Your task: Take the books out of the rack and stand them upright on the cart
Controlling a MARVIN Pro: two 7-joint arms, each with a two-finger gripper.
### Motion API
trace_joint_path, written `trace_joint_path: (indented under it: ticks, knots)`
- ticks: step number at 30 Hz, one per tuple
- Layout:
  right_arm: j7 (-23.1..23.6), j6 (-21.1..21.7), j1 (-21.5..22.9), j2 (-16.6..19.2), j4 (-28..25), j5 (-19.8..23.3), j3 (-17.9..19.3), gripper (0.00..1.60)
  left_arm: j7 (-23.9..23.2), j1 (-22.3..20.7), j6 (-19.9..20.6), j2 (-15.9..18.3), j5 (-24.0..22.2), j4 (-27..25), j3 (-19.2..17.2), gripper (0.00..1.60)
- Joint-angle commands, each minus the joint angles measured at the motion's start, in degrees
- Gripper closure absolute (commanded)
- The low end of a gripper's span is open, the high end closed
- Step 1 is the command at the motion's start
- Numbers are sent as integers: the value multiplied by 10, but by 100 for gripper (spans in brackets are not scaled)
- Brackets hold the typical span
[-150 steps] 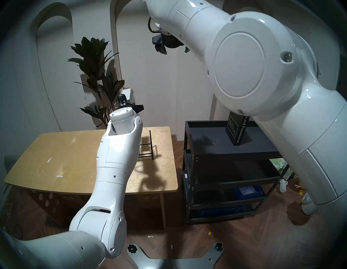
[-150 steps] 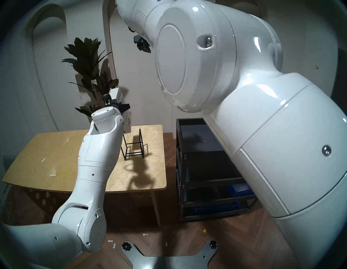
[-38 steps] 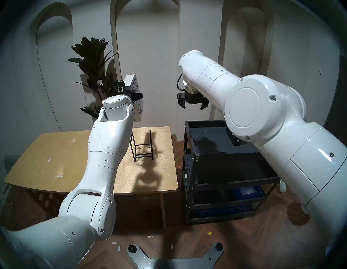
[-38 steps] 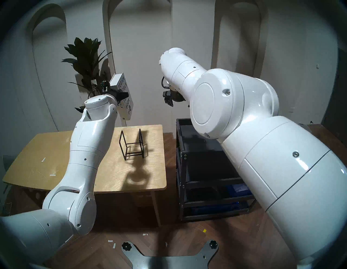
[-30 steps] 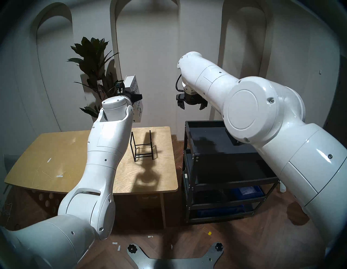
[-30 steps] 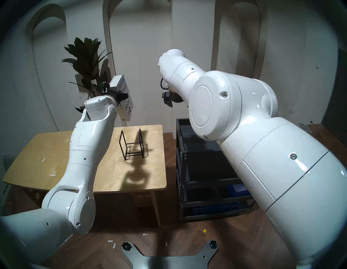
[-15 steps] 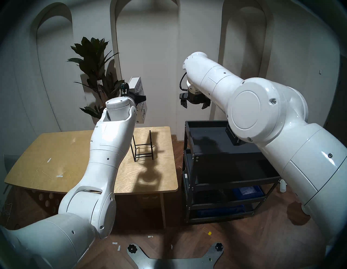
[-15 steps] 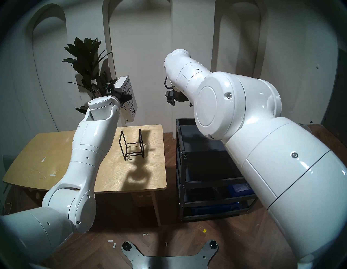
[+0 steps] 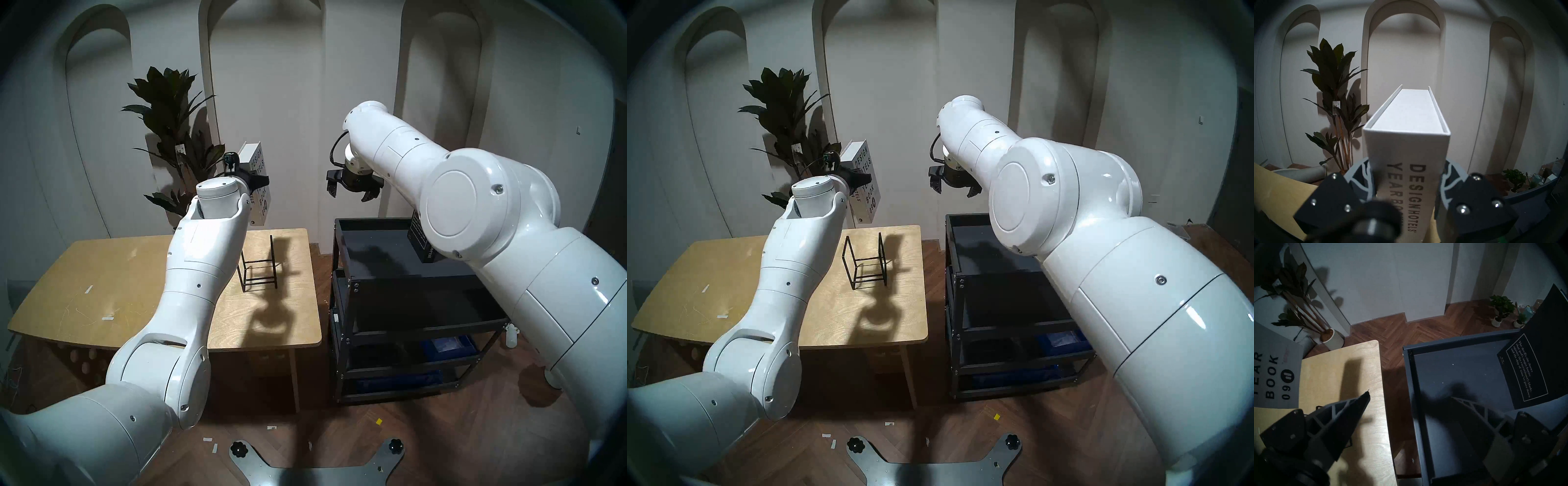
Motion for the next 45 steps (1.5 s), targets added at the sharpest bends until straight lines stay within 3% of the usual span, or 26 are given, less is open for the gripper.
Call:
trace_joint_path:
  ticks: [1, 17, 33, 45]
  knots:
    - [48, -4, 15, 1, -23, 2, -2, 0, -7, -38, -14, 2, 1, -1, 0, 160]
    - [149, -23, -7, 27, -37, 13, -5, 0, -21, -52, -20, 9, 6, 23, -3, 160]
    - [245, -43, -37, 14, -43, 15, -23, 0, -32, -87, -19, 5, 10, 41, -3, 160]
    - [288, -52, -56, -3, -44, -14, -66, 0, -33, -107, -13, -6, 14, 57, -1, 160]
